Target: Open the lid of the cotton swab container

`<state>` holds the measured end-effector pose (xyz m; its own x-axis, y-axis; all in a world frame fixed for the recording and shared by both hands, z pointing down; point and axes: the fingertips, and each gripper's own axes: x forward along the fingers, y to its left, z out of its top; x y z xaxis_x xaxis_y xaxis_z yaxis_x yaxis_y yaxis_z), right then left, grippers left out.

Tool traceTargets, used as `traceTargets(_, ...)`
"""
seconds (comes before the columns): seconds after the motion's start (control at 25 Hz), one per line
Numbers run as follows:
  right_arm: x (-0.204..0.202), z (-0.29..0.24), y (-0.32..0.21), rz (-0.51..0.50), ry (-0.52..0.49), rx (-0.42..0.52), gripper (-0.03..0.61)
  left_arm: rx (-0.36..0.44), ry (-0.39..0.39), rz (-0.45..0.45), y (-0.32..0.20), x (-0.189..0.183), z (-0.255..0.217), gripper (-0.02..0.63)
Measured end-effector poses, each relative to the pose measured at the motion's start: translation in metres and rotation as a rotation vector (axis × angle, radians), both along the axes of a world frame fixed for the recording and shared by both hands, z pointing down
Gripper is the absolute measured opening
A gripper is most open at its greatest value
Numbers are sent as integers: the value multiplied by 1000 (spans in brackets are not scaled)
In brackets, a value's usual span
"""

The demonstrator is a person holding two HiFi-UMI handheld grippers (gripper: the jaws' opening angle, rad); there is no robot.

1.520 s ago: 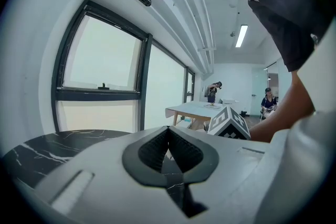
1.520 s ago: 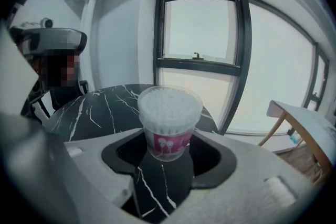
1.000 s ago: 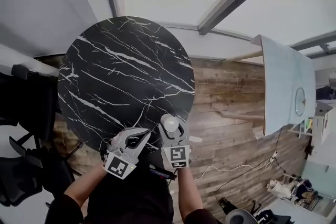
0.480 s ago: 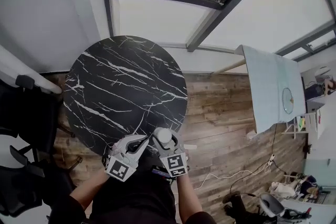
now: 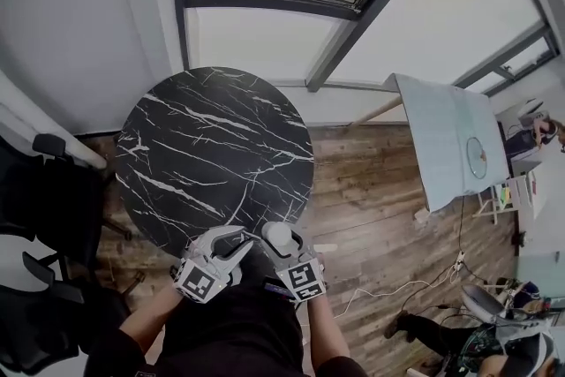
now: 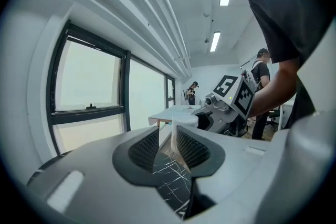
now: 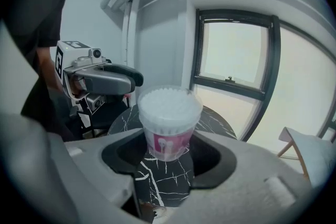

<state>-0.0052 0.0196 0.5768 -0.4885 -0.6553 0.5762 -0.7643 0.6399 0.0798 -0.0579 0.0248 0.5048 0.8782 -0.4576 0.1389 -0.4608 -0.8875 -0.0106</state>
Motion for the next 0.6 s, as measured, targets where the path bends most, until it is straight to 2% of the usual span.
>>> traceTargets(0.12,-3,-4,11,-30,2,-6,250,8,-47,30,12,3,0,155)
traceTargets(0.32,4,-7,25,-71,29,-28,250,23,-119,72,23,21,3,194)
traceTargets(0.6,13,-8,41,-114,18,-46,250,-15,-117,97,43,50,-3,224)
